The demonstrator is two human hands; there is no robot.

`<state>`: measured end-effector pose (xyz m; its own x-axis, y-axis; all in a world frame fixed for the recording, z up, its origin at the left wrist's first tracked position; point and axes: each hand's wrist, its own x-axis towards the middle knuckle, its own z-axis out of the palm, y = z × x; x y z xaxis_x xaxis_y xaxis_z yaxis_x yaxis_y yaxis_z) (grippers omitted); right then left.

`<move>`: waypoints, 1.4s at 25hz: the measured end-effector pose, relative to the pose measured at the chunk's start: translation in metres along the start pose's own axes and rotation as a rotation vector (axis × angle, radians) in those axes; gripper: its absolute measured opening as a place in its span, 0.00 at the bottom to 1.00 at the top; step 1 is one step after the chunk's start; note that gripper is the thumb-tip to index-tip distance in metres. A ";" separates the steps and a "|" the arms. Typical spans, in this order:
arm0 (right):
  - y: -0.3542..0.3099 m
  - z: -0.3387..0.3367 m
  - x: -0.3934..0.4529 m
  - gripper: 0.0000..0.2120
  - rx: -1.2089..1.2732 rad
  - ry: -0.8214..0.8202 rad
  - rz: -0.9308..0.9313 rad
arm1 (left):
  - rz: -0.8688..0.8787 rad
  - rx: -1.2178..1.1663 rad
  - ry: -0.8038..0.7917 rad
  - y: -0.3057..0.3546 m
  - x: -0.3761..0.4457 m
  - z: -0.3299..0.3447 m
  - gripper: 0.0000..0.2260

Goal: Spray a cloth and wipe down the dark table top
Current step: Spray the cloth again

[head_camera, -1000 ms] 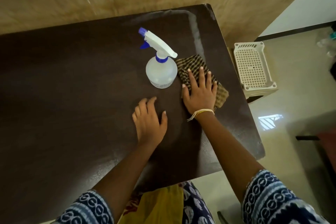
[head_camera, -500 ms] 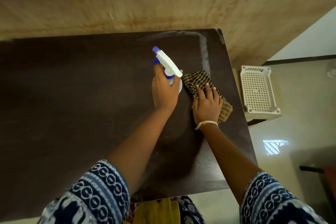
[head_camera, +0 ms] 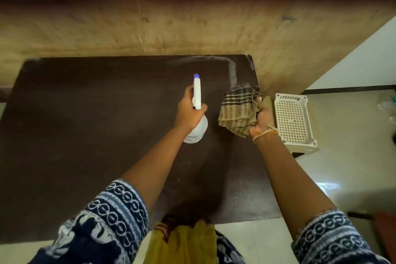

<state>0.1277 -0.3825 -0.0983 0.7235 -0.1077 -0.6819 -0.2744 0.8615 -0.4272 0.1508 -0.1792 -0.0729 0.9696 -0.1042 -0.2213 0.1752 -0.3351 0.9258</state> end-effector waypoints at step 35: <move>0.021 0.036 0.003 0.23 -0.235 -0.221 0.132 | -0.269 0.196 -0.471 0.030 -0.009 -0.049 0.11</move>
<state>0.1469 -0.3468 -0.0876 0.7847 0.1294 -0.6062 -0.4947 0.7200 -0.4867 0.1555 -0.1425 -0.0277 0.7068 -0.3825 -0.5951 0.3265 -0.5699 0.7541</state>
